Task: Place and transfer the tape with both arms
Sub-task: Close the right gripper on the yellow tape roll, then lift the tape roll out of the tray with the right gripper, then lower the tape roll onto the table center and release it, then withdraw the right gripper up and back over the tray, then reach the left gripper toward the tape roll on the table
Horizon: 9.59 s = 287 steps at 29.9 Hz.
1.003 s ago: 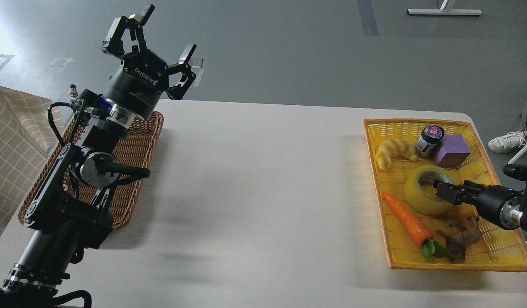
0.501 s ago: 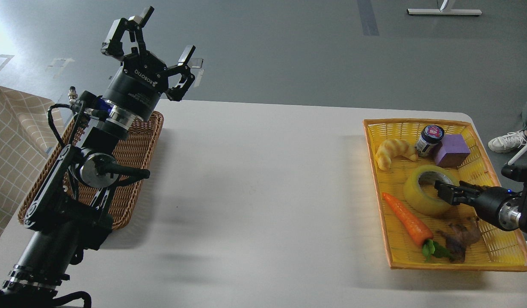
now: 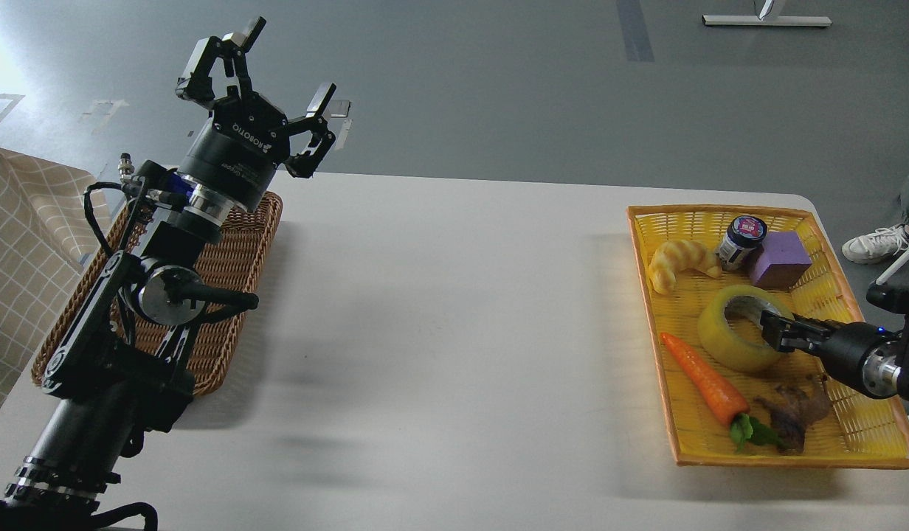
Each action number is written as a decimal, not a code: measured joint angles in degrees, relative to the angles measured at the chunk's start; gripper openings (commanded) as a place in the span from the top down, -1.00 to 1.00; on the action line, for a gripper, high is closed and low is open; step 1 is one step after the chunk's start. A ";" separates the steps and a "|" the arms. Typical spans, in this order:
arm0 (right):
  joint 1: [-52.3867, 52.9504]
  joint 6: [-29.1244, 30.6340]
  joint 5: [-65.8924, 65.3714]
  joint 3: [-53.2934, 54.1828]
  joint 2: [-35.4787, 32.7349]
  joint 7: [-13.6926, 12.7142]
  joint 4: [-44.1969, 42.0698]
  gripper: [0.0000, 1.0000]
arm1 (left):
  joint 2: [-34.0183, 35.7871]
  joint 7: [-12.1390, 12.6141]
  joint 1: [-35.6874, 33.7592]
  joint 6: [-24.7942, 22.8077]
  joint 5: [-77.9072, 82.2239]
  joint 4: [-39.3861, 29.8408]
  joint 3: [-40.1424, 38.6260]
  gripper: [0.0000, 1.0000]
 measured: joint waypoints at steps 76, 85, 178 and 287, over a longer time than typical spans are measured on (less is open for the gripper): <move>32.83 8.08 -0.02 -22.12 16.77 -0.17 6.15 0.58 | -0.23 -0.07 0.25 0.30 0.05 -0.44 -0.05 -0.96; 33.55 8.08 -0.01 -28.16 25.05 -0.32 0.70 0.58 | -0.15 -0.48 0.71 0.35 -0.08 -0.45 -1.12 -0.96; 22.42 8.08 35.77 5.29 11.47 -0.30 21.42 -1.00 | 3.91 -1.85 3.94 2.95 -0.09 -0.03 -3.72 -0.96; 12.98 2.36 83.59 17.02 20.47 -3.90 21.05 -1.00 | -0.33 11.74 5.36 26.37 91.16 6.96 38.06 -0.95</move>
